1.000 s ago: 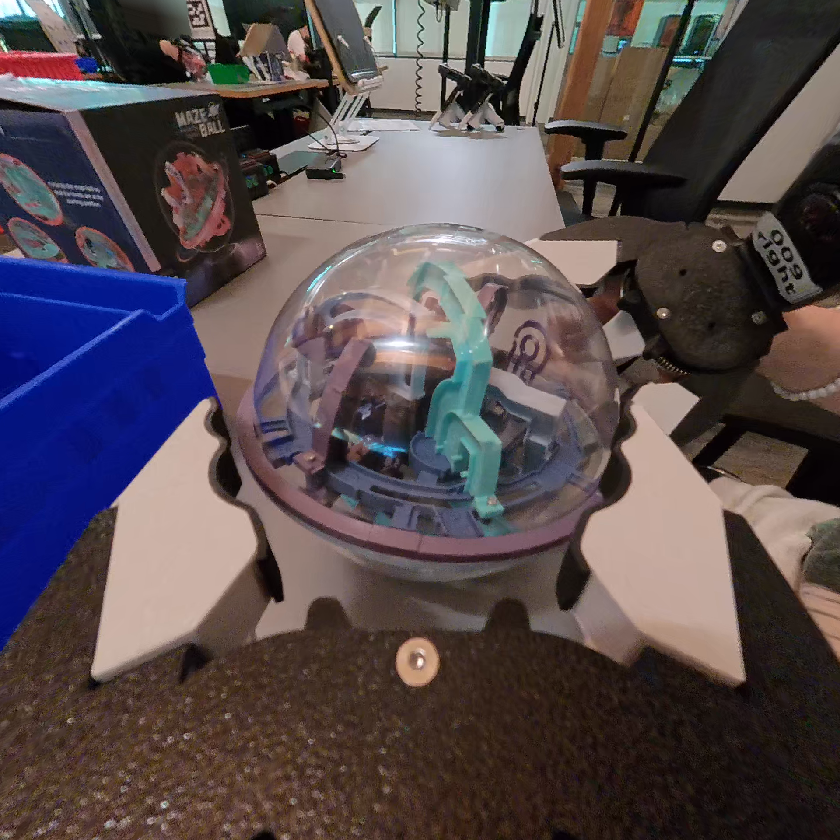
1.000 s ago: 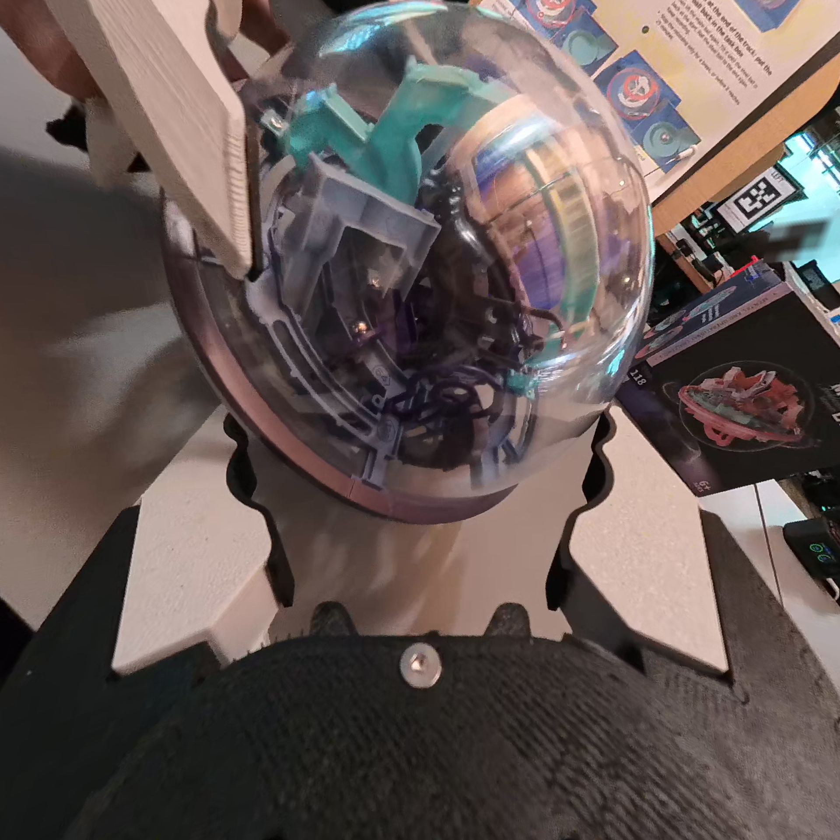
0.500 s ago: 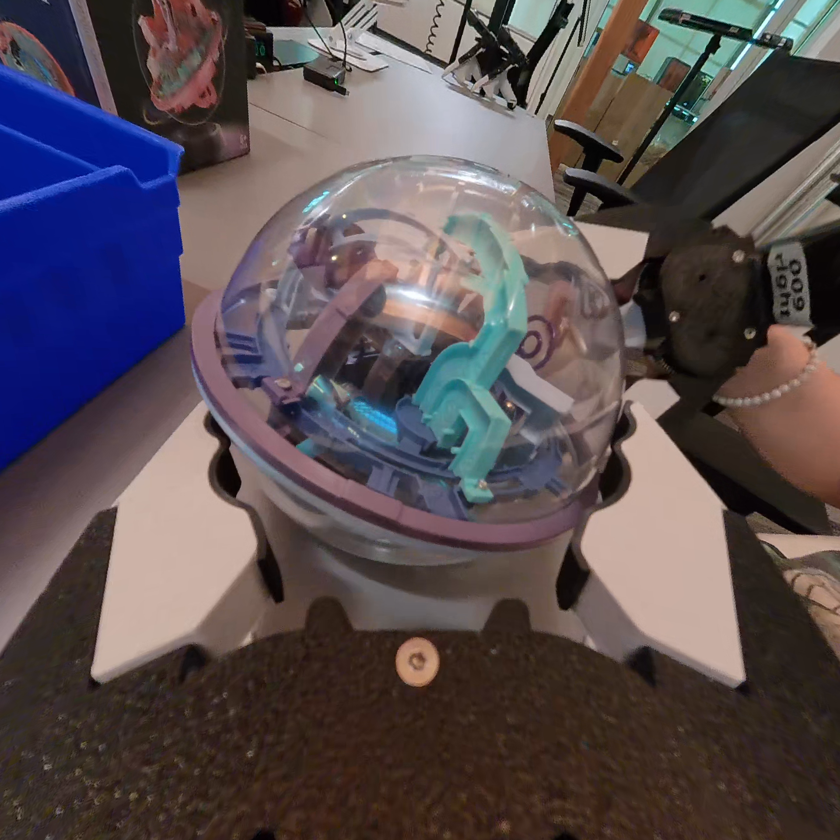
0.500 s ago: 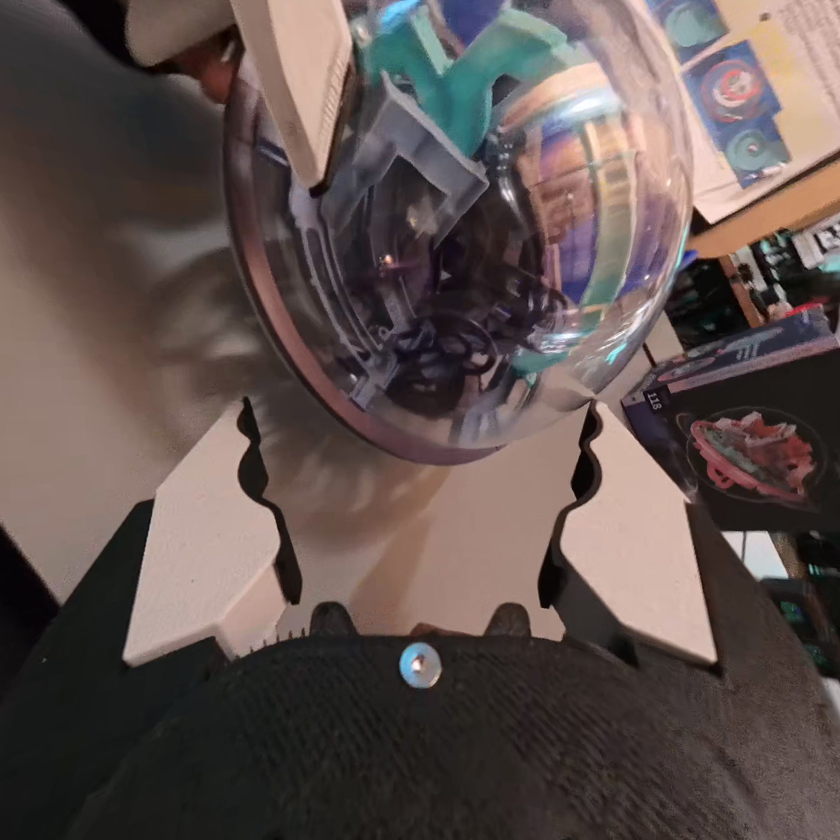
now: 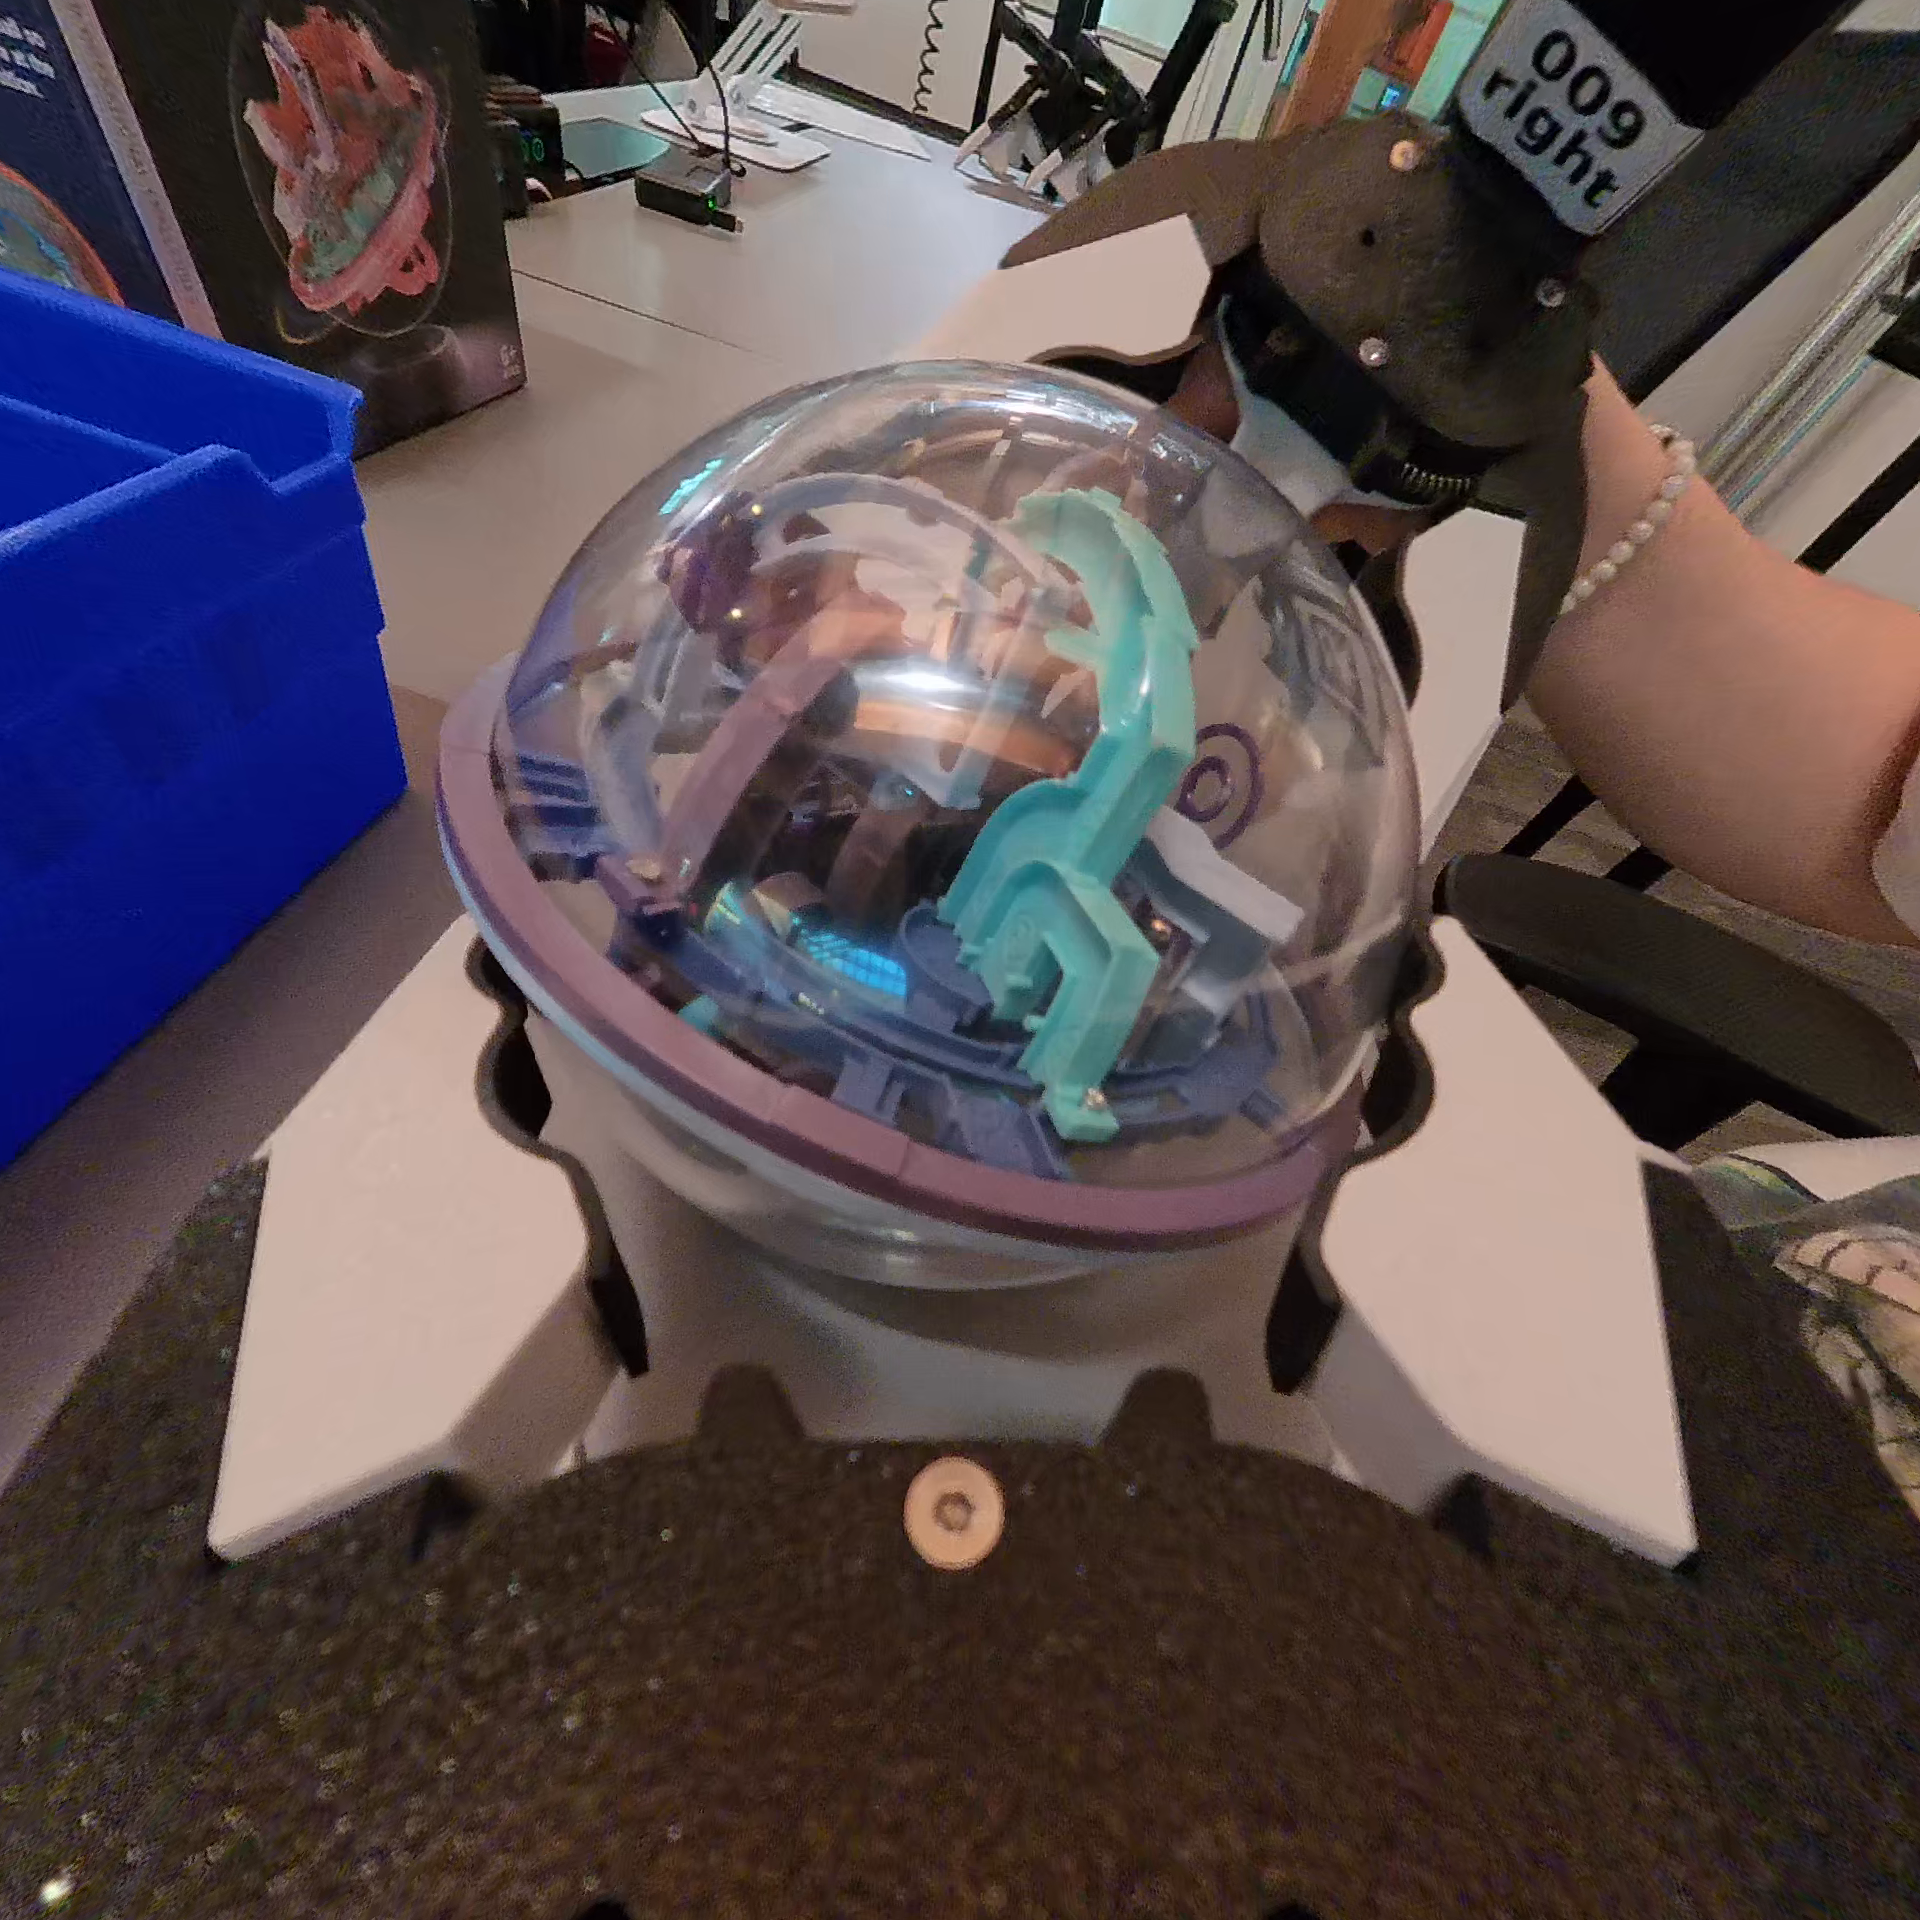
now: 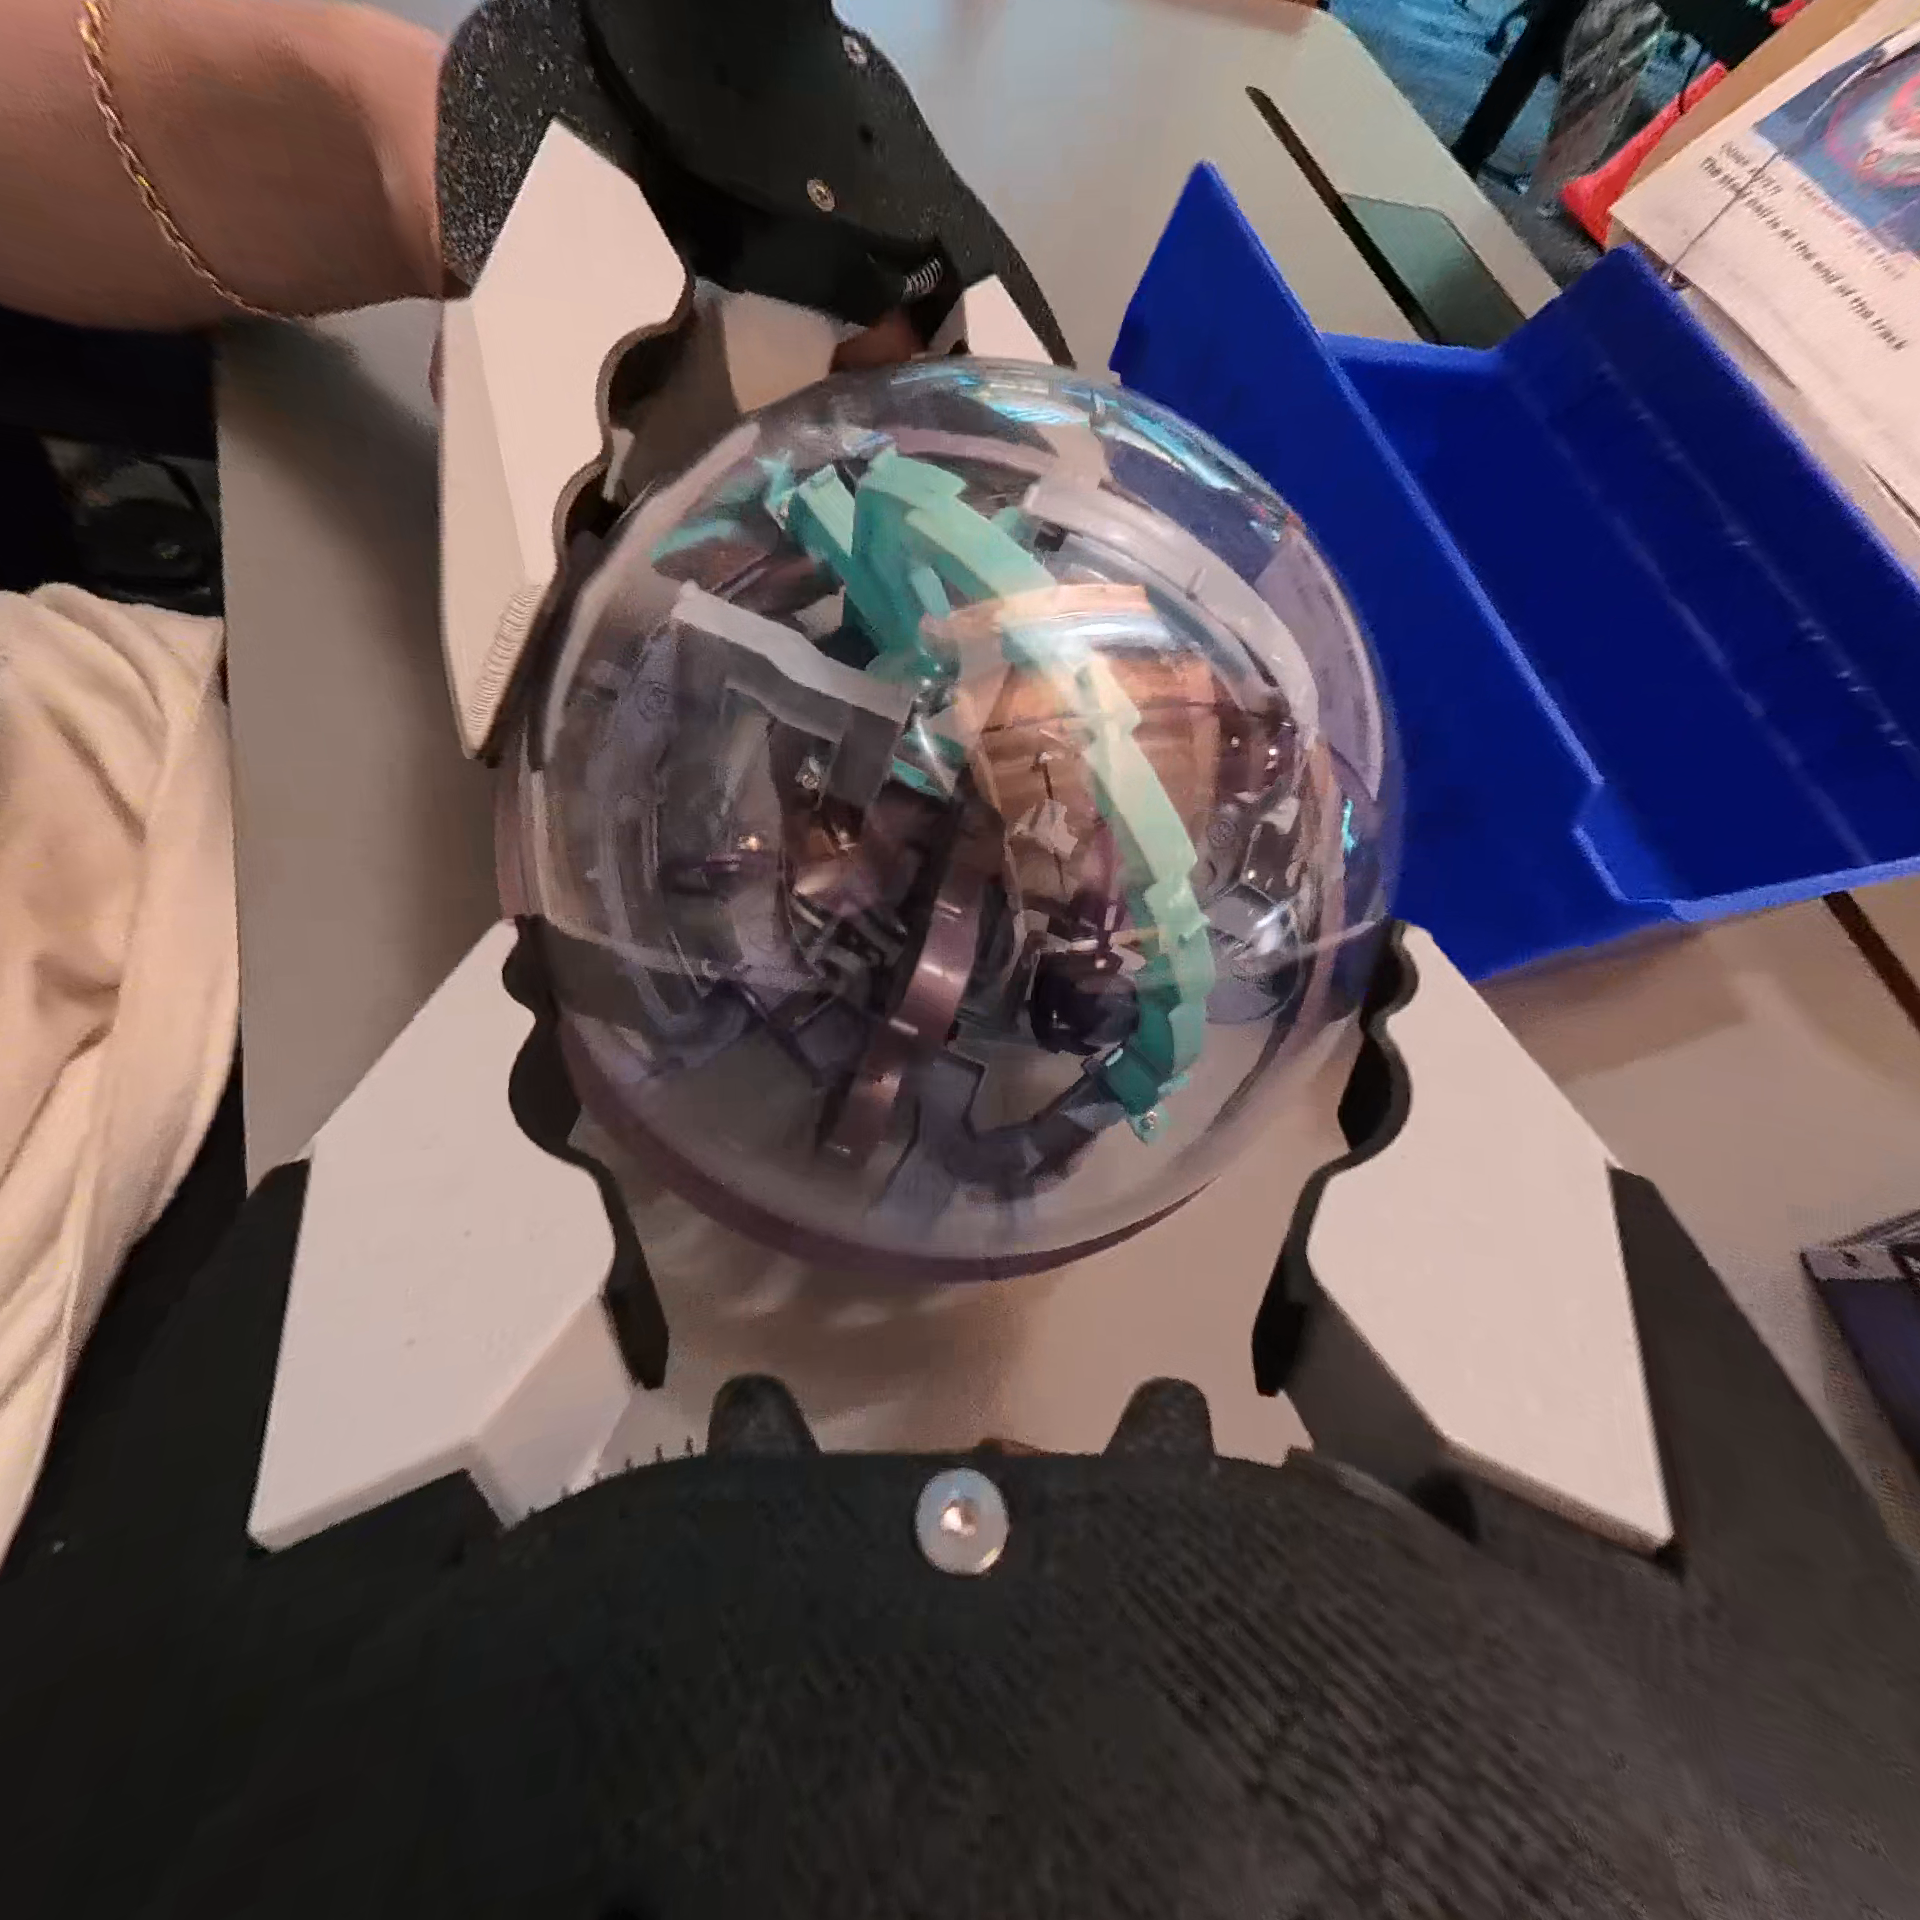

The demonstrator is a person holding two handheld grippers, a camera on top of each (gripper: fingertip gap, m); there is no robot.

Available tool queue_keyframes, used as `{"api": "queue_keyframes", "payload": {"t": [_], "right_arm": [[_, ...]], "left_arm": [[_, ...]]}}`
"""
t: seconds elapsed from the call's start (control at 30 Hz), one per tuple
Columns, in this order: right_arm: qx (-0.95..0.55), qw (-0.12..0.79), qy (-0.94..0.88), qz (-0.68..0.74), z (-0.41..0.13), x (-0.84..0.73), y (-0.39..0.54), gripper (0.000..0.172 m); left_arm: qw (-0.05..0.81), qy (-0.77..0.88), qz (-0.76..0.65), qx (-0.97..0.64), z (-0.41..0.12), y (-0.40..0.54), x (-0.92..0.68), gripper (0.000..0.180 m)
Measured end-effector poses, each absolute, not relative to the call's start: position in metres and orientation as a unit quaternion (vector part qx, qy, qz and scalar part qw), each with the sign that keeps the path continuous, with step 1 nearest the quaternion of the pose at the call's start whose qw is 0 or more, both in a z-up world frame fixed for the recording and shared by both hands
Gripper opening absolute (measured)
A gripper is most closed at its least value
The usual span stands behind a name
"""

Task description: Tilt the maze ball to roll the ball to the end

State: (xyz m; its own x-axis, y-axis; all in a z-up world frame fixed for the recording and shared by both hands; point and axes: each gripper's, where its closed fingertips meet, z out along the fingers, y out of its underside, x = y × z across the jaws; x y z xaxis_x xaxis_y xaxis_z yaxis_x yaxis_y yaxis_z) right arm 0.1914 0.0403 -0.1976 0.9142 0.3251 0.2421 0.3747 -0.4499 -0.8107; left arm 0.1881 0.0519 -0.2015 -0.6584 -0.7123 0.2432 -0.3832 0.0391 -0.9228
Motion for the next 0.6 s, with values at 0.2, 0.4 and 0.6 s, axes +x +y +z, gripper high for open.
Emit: {"api": "queue_keyframes", "payload": {"t": [0.2, 0.4, 0.6], "right_arm": [[-0.841, 0.522, -0.135, 0.039, -0.196, 0.190, 0.043, 0.148], [-0.836, 0.538, -0.084, 0.072, -0.196, 0.186, 0.045, 0.148], [-0.833, 0.545, -0.061, 0.070, -0.198, 0.183, 0.042, 0.147]], "left_arm": [[0.104, 0.682, -0.611, -0.388, -0.197, 0.055, 0.188, 0.154], [0.078, 0.677, -0.632, -0.370, -0.195, 0.058, 0.184, 0.152], [0.075, 0.670, -0.644, -0.362, -0.190, 0.057, 0.182, 0.150]]}}
